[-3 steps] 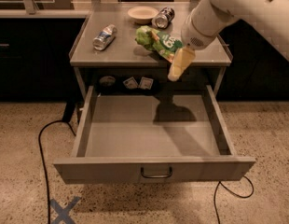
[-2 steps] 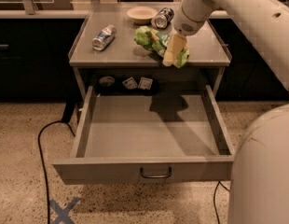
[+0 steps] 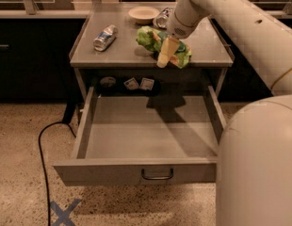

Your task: Place green rice chip bag into top drawer

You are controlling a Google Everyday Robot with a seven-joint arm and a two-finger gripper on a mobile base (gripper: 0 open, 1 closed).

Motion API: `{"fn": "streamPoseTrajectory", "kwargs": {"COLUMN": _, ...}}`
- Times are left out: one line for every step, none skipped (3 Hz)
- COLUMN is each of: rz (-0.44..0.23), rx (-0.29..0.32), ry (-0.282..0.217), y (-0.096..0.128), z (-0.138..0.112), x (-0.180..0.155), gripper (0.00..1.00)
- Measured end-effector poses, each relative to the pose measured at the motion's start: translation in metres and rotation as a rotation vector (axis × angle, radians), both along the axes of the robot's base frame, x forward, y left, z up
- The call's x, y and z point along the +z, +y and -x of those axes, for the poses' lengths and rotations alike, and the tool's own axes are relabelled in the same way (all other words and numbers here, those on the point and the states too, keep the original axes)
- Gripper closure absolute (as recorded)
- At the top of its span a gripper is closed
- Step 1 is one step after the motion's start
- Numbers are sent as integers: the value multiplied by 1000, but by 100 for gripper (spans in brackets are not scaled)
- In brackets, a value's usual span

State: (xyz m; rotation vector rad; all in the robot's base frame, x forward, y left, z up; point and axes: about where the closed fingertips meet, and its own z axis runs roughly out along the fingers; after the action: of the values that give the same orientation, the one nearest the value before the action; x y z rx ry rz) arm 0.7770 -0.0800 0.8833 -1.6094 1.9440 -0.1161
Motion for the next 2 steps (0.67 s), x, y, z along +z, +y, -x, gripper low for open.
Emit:
{"fn": "streamPoseTrajectory", "kwargs": {"rz": -25, "rx": 27, "ry": 19, "y": 21, "z": -12, "x": -21, "gripper": 0}}
{"fn": "streamPoseTrajectory", "kwargs": {"rz": -25, "rx": 27, "ry": 21, "y": 21, "z": -12, "x": -23, "gripper": 18}}
